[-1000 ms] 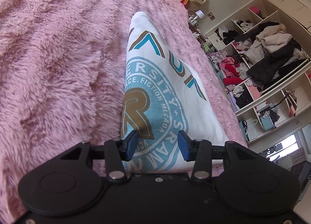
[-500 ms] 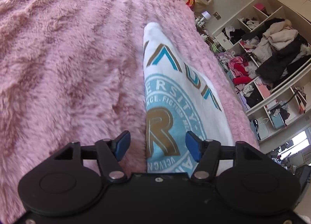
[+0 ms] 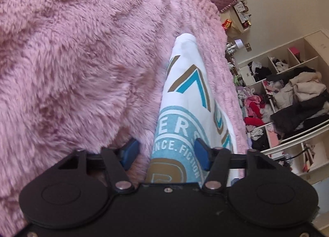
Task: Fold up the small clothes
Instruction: 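Open both tools and release the bundle, then grasp the bundle edge with the left tool while the right tool grasps its end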
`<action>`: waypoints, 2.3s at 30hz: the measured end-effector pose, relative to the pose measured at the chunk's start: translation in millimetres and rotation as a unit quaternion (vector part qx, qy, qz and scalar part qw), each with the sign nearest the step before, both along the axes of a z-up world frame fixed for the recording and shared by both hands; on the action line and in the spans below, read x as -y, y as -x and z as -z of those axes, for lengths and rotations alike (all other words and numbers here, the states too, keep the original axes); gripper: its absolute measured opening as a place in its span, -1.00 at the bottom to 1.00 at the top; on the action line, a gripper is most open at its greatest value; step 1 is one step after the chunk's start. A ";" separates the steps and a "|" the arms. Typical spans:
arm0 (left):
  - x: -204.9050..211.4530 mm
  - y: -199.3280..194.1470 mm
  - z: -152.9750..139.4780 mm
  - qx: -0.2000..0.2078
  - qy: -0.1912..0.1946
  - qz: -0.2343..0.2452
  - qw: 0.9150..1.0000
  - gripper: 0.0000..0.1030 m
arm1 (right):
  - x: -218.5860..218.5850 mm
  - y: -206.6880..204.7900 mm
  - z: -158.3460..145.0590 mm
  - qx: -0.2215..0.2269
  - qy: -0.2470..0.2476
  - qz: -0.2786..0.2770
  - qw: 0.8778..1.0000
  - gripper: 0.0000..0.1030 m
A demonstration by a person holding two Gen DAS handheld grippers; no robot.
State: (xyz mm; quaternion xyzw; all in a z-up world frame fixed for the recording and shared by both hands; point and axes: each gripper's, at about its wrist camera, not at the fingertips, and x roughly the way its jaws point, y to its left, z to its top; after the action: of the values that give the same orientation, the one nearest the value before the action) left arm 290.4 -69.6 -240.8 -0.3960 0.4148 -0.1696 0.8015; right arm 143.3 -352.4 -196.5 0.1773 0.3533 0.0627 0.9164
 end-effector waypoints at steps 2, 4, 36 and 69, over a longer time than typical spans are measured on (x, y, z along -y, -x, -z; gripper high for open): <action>2.6 0.6 -0.6 0.006 -0.002 0.003 1.000 0.02 | -3.4 1.8 0.4 0.005 0.016 -0.007 1.000 -0.24; 5.3 0.1 -1.4 0.006 -0.002 0.003 1.000 -0.03 | -5.0 2.2 0.3 0.007 0.027 -0.011 1.000 -0.26; 3.2 -87.5 2.5 -0.013 0.047 -0.023 0.999 0.43 | 10.5 -96.6 0.7 0.017 -0.014 0.019 1.000 -0.28; 15.9 -188.2 -8.7 -0.020 0.056 -0.010 0.998 -0.37 | 42.6 -134.5 26.6 -0.016 -0.059 0.061 0.996 -0.68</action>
State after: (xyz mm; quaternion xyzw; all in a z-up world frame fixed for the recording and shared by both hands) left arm 478.6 -85.5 -232.1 -0.4477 0.4165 -0.1772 0.7712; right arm 277.8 -395.0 -223.2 0.2529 0.3522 0.0246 0.9008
